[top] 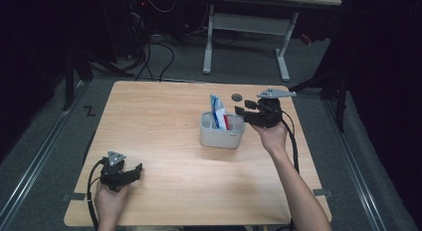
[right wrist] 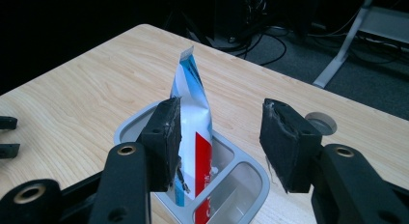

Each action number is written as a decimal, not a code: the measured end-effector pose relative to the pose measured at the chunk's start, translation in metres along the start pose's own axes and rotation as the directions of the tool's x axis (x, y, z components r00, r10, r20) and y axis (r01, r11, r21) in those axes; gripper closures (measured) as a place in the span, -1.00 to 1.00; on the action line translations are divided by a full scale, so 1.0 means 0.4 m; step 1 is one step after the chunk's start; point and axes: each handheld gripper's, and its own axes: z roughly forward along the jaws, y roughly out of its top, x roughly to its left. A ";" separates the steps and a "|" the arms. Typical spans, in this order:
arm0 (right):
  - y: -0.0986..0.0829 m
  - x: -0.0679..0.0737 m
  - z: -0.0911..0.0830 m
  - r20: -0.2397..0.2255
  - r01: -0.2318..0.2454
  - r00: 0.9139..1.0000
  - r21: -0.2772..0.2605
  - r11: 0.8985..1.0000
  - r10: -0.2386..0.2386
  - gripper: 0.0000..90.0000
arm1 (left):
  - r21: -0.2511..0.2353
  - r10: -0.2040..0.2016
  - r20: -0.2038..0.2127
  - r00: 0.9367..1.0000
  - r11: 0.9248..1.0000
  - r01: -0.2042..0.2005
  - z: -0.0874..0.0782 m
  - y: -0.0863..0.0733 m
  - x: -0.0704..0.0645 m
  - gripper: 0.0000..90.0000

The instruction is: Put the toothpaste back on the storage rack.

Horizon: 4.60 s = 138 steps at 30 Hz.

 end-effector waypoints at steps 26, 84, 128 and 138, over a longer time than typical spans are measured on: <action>-0.024 -0.038 -0.080 0.048 -0.022 0.999 -0.037 0.999 0.024 0.13 | 0.003 0.004 -0.002 1.000 1.000 -0.004 0.000 0.000 -0.001 -0.43; -0.154 -0.111 -0.183 0.111 -0.108 0.987 -0.040 0.993 0.112 0.14 | 0.008 0.015 -0.013 1.000 1.000 -0.015 0.001 0.001 -0.005 -0.43; -0.244 -0.126 -0.209 0.130 -0.164 0.977 -0.052 0.985 0.169 0.12 | 0.006 0.015 -0.015 1.000 1.000 -0.015 0.002 0.001 -0.006 -0.43; -0.282 -0.135 -0.209 0.136 -0.188 0.972 -0.042 0.981 0.192 0.12 | 0.006 0.014 -0.015 1.000 1.000 -0.014 0.002 0.001 -0.006 -0.43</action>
